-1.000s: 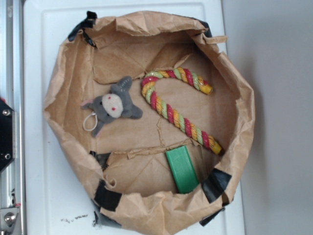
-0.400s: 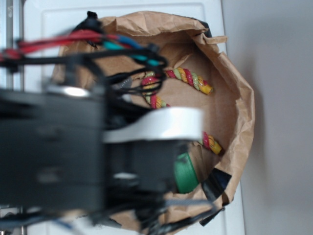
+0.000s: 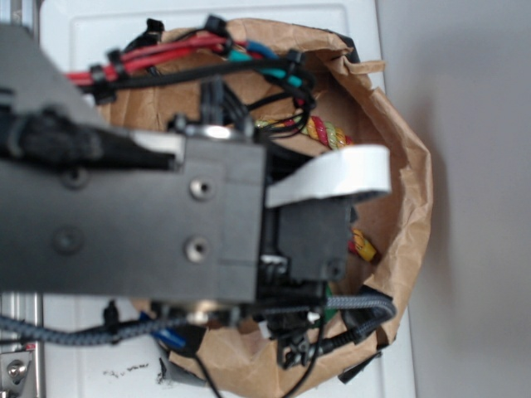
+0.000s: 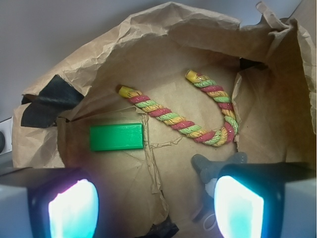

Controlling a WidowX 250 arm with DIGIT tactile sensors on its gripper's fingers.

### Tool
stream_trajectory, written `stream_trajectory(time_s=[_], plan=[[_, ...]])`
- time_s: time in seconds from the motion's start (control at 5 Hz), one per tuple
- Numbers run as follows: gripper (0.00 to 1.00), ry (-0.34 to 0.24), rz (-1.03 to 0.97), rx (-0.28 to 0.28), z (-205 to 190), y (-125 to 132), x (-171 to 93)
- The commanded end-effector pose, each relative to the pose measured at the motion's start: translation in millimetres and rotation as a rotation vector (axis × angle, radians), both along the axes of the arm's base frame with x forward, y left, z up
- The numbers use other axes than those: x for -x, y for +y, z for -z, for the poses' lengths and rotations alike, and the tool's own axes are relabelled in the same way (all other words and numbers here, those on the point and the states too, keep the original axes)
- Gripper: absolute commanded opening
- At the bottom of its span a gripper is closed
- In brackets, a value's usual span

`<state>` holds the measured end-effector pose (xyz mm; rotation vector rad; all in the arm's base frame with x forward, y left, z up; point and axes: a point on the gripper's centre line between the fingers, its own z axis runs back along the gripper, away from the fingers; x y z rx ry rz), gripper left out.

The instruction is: Grab the gray animal.

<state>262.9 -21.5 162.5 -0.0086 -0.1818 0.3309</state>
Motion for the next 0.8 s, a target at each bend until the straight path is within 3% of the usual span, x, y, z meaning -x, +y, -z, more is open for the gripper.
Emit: stream_trajectory(time_s=[0.0, 0.2, 0.4, 0.6], plan=[[1.00, -0.128, 0.027, -0.025, 19, 41, -5], [1.00, -0.131, 0.053, -0.068, 42, 70, -1], [1.00, -0.103, 0.071, -0.087, 56, 82, 14], [1.00, -0.011, 0.127, -0.093, 81, 84, 28]])
